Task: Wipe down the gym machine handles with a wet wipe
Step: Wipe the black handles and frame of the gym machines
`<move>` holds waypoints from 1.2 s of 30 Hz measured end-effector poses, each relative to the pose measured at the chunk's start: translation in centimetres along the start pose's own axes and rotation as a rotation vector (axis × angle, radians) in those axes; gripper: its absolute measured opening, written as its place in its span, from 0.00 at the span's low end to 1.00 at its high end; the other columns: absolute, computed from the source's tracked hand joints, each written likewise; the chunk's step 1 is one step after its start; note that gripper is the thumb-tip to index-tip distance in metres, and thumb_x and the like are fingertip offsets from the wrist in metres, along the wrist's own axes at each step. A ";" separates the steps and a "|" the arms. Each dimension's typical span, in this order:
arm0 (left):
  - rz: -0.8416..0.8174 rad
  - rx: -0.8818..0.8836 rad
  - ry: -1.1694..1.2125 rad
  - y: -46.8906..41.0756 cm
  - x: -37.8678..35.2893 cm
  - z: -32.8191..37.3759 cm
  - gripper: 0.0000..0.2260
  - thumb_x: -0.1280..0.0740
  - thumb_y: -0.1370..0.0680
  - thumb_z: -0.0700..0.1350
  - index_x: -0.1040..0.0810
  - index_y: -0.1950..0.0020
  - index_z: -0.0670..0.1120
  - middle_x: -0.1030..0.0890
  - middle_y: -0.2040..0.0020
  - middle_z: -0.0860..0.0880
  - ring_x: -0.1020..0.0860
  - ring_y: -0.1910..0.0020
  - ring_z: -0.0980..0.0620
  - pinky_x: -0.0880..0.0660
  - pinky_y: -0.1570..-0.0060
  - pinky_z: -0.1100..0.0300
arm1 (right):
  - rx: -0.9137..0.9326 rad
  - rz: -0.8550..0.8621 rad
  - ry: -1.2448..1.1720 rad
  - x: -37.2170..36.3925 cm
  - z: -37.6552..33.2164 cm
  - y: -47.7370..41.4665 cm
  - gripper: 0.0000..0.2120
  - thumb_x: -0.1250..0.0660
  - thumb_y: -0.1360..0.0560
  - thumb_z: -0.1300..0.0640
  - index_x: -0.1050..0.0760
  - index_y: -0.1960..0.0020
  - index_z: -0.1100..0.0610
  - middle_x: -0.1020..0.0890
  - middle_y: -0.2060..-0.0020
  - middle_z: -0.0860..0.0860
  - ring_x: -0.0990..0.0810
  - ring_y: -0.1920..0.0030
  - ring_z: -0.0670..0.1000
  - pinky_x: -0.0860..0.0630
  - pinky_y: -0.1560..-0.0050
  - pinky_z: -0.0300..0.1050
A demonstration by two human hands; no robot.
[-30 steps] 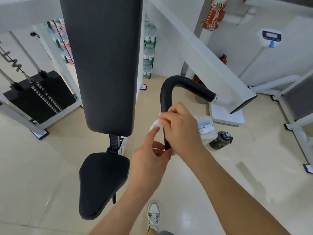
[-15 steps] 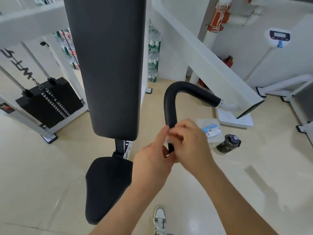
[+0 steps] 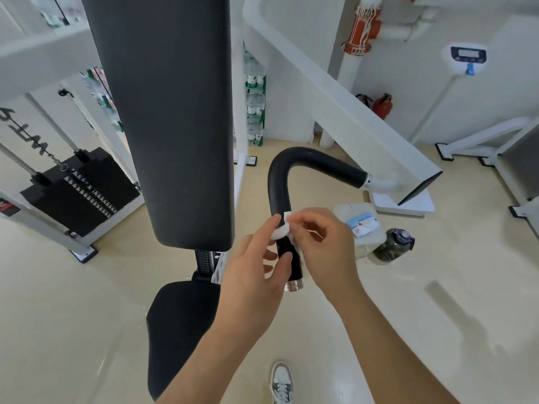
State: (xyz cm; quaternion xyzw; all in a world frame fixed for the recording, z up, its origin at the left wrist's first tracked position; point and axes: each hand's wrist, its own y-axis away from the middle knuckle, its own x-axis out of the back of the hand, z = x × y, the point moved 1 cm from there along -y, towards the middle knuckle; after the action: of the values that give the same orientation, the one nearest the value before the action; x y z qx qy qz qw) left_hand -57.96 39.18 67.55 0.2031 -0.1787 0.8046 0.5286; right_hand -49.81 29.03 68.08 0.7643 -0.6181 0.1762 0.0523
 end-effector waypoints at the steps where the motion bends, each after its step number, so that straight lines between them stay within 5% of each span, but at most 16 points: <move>1: 0.006 -0.011 0.003 -0.1 0.0 0.0 0.22 0.33 0.23 0.46 0.32 0.31 0.61 0.26 0.49 0.62 0.23 0.51 0.59 0.22 0.53 0.64 | -0.017 -0.017 -0.046 0.3 0.3 0.7 0.08 0.32 0.26 0.66 0.19 0.54 0.54 0.18 0.56 0.46 0.19 0.54 0.45 0.24 0.54 0.34; 7: 0.090 -0.029 0.000 -0.3 -0.3 0.3 0.19 0.33 0.23 0.46 0.29 0.34 0.59 0.29 0.49 0.66 0.24 0.50 0.62 0.25 0.55 0.71 | 0.106 0.027 0.033 0.1 0.3 -1.8 0.08 0.34 0.27 0.68 0.19 0.55 0.56 0.18 0.57 0.47 0.20 0.55 0.44 0.25 0.54 0.33; 14: 0.324 -0.143 -0.161 -0.5 0.2 0.4 0.10 0.31 0.26 0.42 0.19 0.45 0.50 0.28 0.50 0.58 0.27 0.52 0.61 0.27 0.53 0.70 | 0.483 -0.026 0.300 -0.7 -0.3 -0.4 0.14 0.37 0.25 0.53 0.18 0.52 0.62 0.17 0.58 0.53 0.20 0.58 0.48 0.23 0.53 0.36; 18: 0.257 -0.112 -0.036 -1.1 -0.7 1.2 0.12 0.33 0.24 0.41 0.21 0.42 0.51 0.26 0.50 0.60 0.25 0.51 0.60 0.26 0.52 0.70 | 0.307 -0.037 0.136 -0.5 -0.8 -0.7 0.06 0.32 0.26 0.60 0.18 0.51 0.58 0.17 0.57 0.49 0.19 0.56 0.45 0.22 0.53 0.36; 23: 0.247 0.048 0.164 -1.7 -1.2 1.5 0.08 0.30 0.25 0.48 0.24 0.48 0.57 0.23 0.52 0.60 0.22 0.53 0.59 0.23 0.54 0.65 | 0.021 -0.201 -0.141 1.2 -0.7 0.3 0.17 0.34 0.25 0.67 0.22 0.44 0.46 0.17 0.54 0.42 0.19 0.49 0.45 0.21 0.49 0.39; 26: 0.305 0.086 0.099 -3.1 -1.1 1.9 0.10 0.27 0.28 0.50 0.25 0.51 0.59 0.23 0.56 0.60 0.23 0.56 0.61 0.25 0.57 0.68 | -0.095 -0.072 -0.267 1.3 -0.4 -0.2 0.18 0.33 0.26 0.69 0.20 0.49 0.47 0.17 0.57 0.45 0.18 0.52 0.47 0.20 0.51 0.42; 28: 0.354 0.050 0.043 -4.6 -1.0 2.3 0.10 0.27 0.28 0.49 0.24 0.51 0.58 0.24 0.58 0.60 0.24 0.58 0.61 0.27 0.58 0.71 | -0.110 0.007 -0.256 1.7 -0.2 -0.3 0.15 0.33 0.26 0.69 0.19 0.52 0.49 0.17 0.58 0.46 0.18 0.53 0.47 0.21 0.51 0.41; 36: 0.399 -0.133 -0.108 -3.8 -2.3 1.9 0.04 0.26 0.29 0.40 0.15 0.55 0.45 0.25 0.61 0.54 0.26 0.59 0.64 0.31 0.61 0.77 | -0.092 -0.115 -0.118 1.6 1.2 0.5 0.10 0.29 0.27 0.63 0.21 0.55 0.47 0.18 0.60 0.43 0.19 0.58 0.45 0.23 0.58 0.35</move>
State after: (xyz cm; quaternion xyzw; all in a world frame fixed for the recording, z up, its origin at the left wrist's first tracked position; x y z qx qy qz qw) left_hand -53.41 37.91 68.24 0.1713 -0.2960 0.8678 0.3606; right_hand -49.75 27.09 67.41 0.8043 -0.5827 0.0990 0.0611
